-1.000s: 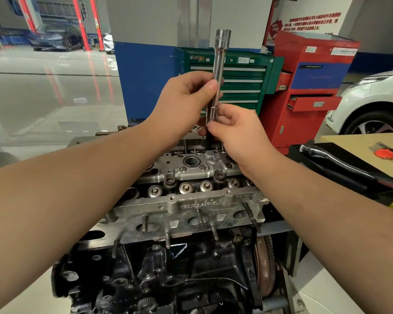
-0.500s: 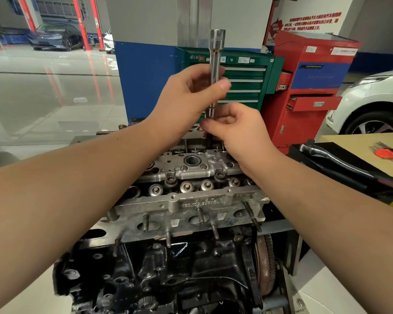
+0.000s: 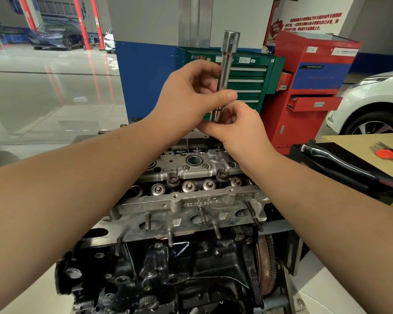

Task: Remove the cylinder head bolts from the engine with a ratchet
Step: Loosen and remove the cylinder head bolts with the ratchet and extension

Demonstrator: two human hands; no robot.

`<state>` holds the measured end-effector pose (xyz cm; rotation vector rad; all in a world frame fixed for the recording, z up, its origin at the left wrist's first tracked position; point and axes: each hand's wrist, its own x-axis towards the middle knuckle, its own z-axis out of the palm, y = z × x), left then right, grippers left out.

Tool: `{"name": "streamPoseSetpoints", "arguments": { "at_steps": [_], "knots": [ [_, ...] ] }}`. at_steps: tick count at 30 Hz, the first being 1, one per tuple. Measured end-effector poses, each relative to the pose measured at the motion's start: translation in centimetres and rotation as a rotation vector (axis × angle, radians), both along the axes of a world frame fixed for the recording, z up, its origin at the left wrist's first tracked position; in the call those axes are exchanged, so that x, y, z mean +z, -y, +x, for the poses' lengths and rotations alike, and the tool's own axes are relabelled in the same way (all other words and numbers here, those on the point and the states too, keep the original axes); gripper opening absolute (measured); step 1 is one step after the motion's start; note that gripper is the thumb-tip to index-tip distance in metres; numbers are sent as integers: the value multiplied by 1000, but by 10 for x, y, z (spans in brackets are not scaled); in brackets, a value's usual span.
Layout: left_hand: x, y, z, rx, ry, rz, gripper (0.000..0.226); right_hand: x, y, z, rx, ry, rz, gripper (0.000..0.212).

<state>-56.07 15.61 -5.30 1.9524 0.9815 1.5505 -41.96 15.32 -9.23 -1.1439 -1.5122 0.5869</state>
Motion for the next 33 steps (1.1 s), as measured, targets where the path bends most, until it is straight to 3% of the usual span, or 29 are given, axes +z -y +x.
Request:
{"name": "streamPoseSetpoints", "arguments": {
  "at_steps": [3, 6, 9, 12, 17, 21, 24, 28, 30, 33],
  "knots": [
    [2, 0, -3, -23, -19, -11, 33, 2, 1, 1, 122, -59, -42, 31],
    [2, 1, -4, -148, 109, -106, 34, -2, 0, 5, 194, -74, -59, 13],
    [3, 3, -2, -106, 60, -78, 34, -3, -1, 5, 119, -25, -43, 18],
    [2, 1, -3, -32, 17, -30, 36, -2, -2, 3, 8, 7, -18, 37],
    [1, -2, -5, -99, 46, -61, 28, -1, 0, 4, 175, -96, -48, 9],
    [2, 3, -3, -81, 81, -87, 32, -1, 0, 4, 118, -8, -43, 15],
    [3, 3, -3, -38, 47, -56, 36, 0, 0, 2, 43, 9, -11, 31],
    [4, 1, -6, -108, 65, -108, 38, 0, 2, 1, 162, -65, -45, 10],
    [4, 2, -6, -162, 136, -154, 37, 0, 3, 3, 200, -52, -65, 15],
    [4, 2, -4, -91, 70, -95, 36, 1, 3, 3, 88, 45, -36, 20]
  ]
}}
